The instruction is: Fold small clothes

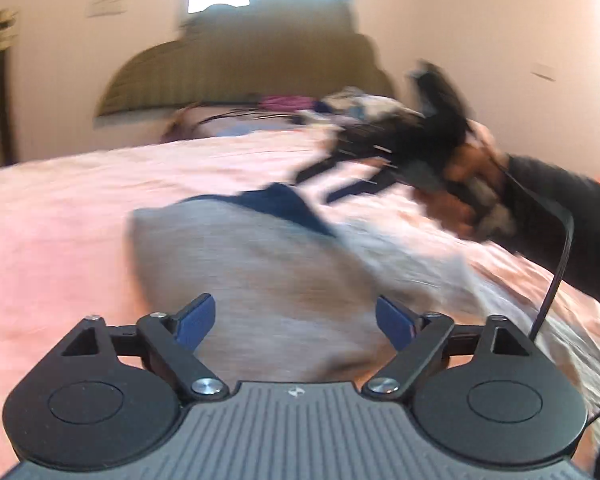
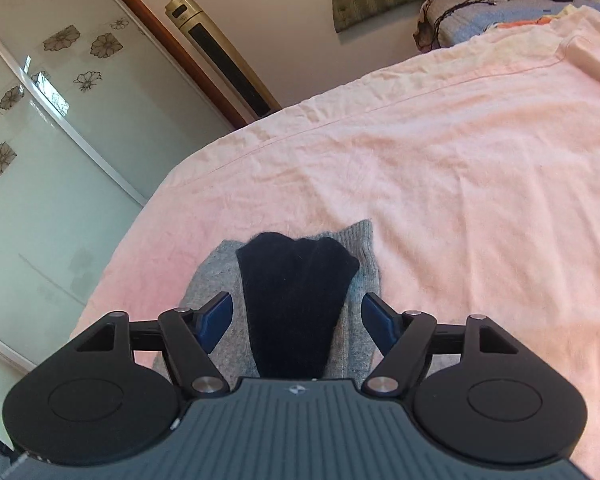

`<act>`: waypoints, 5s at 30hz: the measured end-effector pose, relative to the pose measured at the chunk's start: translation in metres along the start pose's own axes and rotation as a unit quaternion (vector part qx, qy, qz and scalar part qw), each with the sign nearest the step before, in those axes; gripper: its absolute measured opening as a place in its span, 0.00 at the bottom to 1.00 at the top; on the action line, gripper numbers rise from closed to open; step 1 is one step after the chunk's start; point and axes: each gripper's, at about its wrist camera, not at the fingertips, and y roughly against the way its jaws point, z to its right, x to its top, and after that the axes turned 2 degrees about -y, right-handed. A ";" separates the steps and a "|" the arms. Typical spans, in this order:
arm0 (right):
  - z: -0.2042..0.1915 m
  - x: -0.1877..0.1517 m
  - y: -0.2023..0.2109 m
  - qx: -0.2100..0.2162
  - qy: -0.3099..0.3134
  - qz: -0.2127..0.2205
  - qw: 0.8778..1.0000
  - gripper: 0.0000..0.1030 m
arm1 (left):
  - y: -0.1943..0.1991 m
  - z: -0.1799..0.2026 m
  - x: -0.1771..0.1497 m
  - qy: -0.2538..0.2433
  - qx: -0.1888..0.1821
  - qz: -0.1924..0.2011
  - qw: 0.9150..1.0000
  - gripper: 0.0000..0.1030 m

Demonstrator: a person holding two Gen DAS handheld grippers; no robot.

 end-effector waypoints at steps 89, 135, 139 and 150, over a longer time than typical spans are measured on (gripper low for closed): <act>-0.112 -0.087 -0.042 -0.027 0.022 -0.002 0.999 0.77 | 0.005 -0.157 -0.033 0.206 0.075 -0.086 0.972 0.79; -0.102 -0.103 0.012 0.004 -0.027 0.043 0.999 0.58 | 0.072 -0.080 -0.028 -0.012 0.109 0.001 0.994 0.77; -0.130 -0.053 -0.048 0.018 0.008 0.026 0.999 0.69 | 0.002 -0.061 -0.021 -0.044 0.096 -0.044 0.993 0.77; -0.130 -0.035 -0.128 -0.111 0.084 -0.045 0.989 0.65 | -0.018 -0.065 -0.052 -0.049 0.081 -0.044 0.994 0.77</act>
